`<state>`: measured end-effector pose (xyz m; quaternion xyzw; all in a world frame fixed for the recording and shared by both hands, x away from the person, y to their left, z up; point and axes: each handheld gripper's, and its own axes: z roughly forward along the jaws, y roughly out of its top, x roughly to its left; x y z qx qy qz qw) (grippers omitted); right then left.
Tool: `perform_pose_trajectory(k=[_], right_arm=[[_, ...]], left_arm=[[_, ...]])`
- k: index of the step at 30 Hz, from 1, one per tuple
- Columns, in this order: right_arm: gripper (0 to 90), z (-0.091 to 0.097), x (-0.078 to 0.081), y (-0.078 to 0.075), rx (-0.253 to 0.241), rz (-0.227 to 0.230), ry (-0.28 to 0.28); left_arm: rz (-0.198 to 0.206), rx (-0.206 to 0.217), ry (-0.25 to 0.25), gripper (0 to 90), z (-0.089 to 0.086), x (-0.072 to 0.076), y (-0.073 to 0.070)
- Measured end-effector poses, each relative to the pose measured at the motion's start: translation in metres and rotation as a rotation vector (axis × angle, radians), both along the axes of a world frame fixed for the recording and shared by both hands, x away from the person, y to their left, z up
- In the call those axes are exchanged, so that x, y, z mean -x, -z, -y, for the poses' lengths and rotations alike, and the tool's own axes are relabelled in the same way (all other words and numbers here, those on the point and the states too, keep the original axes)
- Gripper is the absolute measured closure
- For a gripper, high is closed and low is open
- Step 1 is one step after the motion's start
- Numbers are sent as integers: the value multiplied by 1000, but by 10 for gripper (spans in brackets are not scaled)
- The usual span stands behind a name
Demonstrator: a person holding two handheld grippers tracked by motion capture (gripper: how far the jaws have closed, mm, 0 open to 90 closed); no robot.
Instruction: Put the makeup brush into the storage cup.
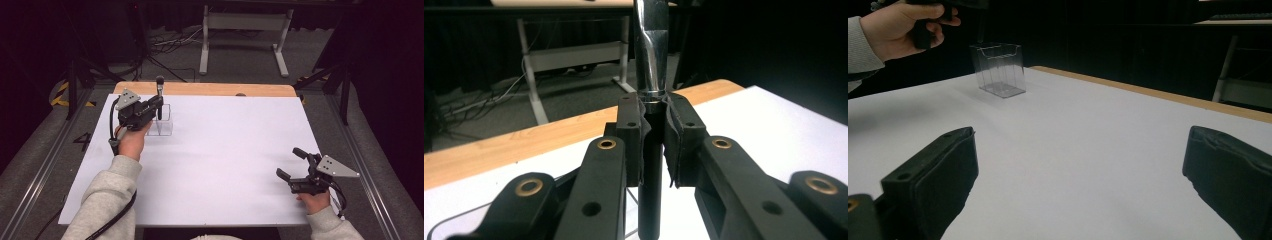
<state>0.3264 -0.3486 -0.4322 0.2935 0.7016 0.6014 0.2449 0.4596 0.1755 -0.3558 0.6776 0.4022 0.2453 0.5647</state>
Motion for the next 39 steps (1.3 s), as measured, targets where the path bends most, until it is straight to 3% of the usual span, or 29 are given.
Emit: perform_pose_trajectory(k=[2, 13, 20, 23, 28, 39], right_arm=[[20, 0, 0, 0, -2, 0, -1], [20, 1, 0, 0, -3, 0, -6], [20, 2, 1, 0, -6, -3, -9], [20, 1, 1, -1, -8, 0, -11], [20, 2, 1, -1, -9, 2, -13], [22, 2, 2, -2, -17, 1, -23]], left_arm=[[3, 22, -7, 791, 1, -4, 0], [32, 25, -23, 791, 6, -13, 3], [24, 24, -44, 791, 7, -21, 10], [16, 43, -55, 791, 7, -23, 13], [17, 10, -80, 791, 9, -26, 20], [9, 24, -110, 790, 5, -29, 34]])
